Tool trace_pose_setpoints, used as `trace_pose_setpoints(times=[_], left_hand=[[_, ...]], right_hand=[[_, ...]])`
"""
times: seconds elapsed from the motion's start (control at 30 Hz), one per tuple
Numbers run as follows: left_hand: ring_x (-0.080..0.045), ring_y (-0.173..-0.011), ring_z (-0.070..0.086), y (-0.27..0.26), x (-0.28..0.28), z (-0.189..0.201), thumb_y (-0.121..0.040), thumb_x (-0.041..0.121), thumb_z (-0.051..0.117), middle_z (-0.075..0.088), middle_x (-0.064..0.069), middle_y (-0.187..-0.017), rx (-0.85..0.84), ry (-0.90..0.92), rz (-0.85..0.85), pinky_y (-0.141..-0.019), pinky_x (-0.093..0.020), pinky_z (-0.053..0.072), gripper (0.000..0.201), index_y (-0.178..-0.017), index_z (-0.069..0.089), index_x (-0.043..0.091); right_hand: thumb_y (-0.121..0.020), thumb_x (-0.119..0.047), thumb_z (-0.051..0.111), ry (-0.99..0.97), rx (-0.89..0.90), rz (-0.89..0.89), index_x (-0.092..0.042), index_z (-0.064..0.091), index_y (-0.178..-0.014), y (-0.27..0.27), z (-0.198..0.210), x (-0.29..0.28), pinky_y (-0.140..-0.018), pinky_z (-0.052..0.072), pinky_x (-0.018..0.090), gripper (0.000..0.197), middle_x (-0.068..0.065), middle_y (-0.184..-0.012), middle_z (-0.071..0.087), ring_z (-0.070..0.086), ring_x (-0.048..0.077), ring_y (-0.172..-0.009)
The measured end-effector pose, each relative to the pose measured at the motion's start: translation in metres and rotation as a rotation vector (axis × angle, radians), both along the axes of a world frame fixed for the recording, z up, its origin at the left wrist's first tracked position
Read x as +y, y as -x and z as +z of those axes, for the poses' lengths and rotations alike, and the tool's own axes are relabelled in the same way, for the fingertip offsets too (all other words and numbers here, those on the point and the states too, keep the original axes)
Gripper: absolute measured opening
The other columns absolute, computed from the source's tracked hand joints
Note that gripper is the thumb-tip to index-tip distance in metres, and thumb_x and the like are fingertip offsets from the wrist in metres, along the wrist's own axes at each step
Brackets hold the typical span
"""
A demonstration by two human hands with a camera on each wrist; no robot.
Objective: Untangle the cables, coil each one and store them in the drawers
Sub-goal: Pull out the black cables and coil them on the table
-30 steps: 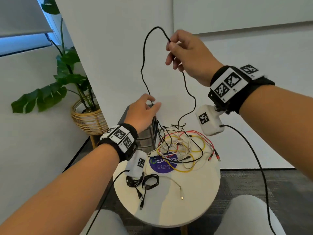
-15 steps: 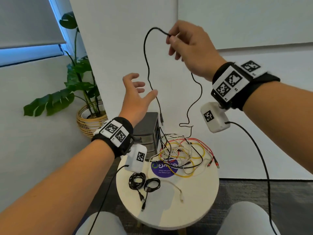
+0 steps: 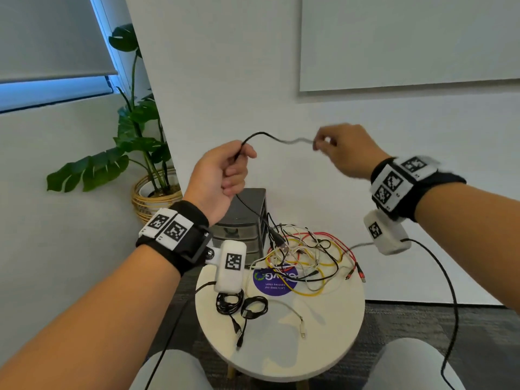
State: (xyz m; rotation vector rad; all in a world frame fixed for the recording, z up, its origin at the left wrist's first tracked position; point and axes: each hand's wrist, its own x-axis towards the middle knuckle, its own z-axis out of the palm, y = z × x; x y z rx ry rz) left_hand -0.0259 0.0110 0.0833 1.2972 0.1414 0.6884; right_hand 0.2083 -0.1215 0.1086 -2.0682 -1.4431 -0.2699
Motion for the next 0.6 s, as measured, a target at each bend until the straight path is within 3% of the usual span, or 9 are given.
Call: trace_pose_setpoints(times=[0.07,0.17,0.27,0.33,0.37,0.4,0.47,0.53,0.6], left_hand=[[-0.007,-0.046,0.017,0.005,0.003,0.005,-0.107,0.025,0.04,0.03,0.006,-0.061,-0.065,-0.026,0.005,-0.044,-0.025,0.01,0.033,-0.111,0.067,0.007],[-0.009,-0.047,0.014,0.009,0.003,0.008,-0.109,0.026,0.036,0.037,0.004,-0.062,-0.064,-0.031,0.038,-0.044,-0.025,0.011,0.041,-0.136,0.059,0.006],[-0.008,-0.042,0.025,0.01,-0.001,0.006,-0.11,0.028,0.037,0.056,-0.002,-0.07,-0.027,-0.05,0.152,-0.043,-0.024,0.013,0.041,-0.142,0.052,0.009],[-0.011,-0.046,0.048,0.009,-0.007,0.007,-0.111,0.028,0.039,0.07,-0.006,-0.084,0.012,-0.122,0.252,-0.043,-0.022,0.026,0.034,-0.138,0.052,0.012],[-0.014,-0.06,0.065,0.008,-0.01,0.007,-0.111,0.026,0.039,0.075,-0.008,-0.096,0.018,-0.144,0.266,-0.049,-0.02,0.042,0.033,-0.139,0.048,0.012],[-0.019,-0.083,0.074,0.006,-0.011,0.007,-0.111,0.023,0.039,0.075,-0.011,-0.11,0.01,-0.138,0.261,-0.064,-0.022,0.055,0.036,-0.144,0.043,0.01],[-0.023,-0.115,0.07,0.003,-0.007,0.006,-0.111,0.018,0.04,0.066,-0.017,-0.132,-0.013,-0.086,0.245,-0.095,-0.028,0.057,0.046,-0.155,0.031,0.004],[-0.018,-0.123,0.065,0.002,-0.004,0.005,-0.111,0.017,0.04,0.058,-0.017,-0.143,0.023,-0.115,0.239,-0.105,-0.029,0.051,0.049,-0.157,0.03,0.003],[-0.011,-0.119,0.066,0.004,-0.005,0.005,-0.111,0.019,0.04,0.054,-0.01,-0.149,0.136,-0.253,0.231,-0.1,-0.026,0.053,0.044,-0.152,0.042,0.002]], right_hand=[[-0.103,-0.029,0.055,0.222,-0.037,0.117,-0.03,0.068,-0.091,0.006,-0.022,-0.002,-0.065,0.037,0.029,0.017,-0.006,-0.083,0.064,0.056,0.015,-0.068],[-0.103,-0.032,0.054,0.399,-0.017,0.296,-0.027,0.072,-0.095,0.032,-0.036,-0.004,-0.069,0.038,0.028,0.02,-0.022,-0.076,0.06,0.055,0.003,-0.072],[-0.103,-0.03,0.055,0.469,0.027,0.439,-0.027,0.073,-0.092,0.061,-0.028,-0.005,-0.065,0.037,0.023,0.021,-0.028,-0.062,0.057,0.049,0.001,-0.062],[-0.102,-0.027,0.058,0.468,0.054,0.511,-0.024,0.075,-0.091,0.077,-0.015,-0.006,-0.061,0.034,0.017,0.02,-0.025,-0.059,0.056,0.048,-0.001,-0.059],[-0.101,-0.026,0.059,0.467,0.065,0.54,-0.022,0.076,-0.091,0.083,-0.008,-0.006,-0.059,0.032,0.014,0.02,-0.023,-0.058,0.056,0.048,-0.001,-0.058],[-0.1,-0.025,0.06,0.471,0.073,0.57,-0.019,0.076,-0.092,0.089,-0.001,-0.006,-0.059,0.032,0.013,0.019,-0.021,-0.057,0.055,0.048,-0.001,-0.057],[-0.099,-0.025,0.062,0.497,0.069,0.64,-0.017,0.076,-0.094,0.101,0.011,-0.005,-0.06,0.032,0.014,0.017,-0.016,-0.057,0.055,0.046,0.003,-0.057],[-0.099,-0.024,0.062,0.503,0.042,0.698,-0.017,0.076,-0.094,0.109,0.021,-0.006,-0.063,0.035,0.02,0.016,-0.009,-0.064,0.059,0.045,0.004,-0.058],[-0.1,-0.019,0.062,0.427,0.017,0.718,-0.014,0.075,-0.091,0.111,0.031,-0.006,-0.061,0.033,0.014,0.016,-0.018,-0.063,0.059,0.047,0.002,-0.058]])
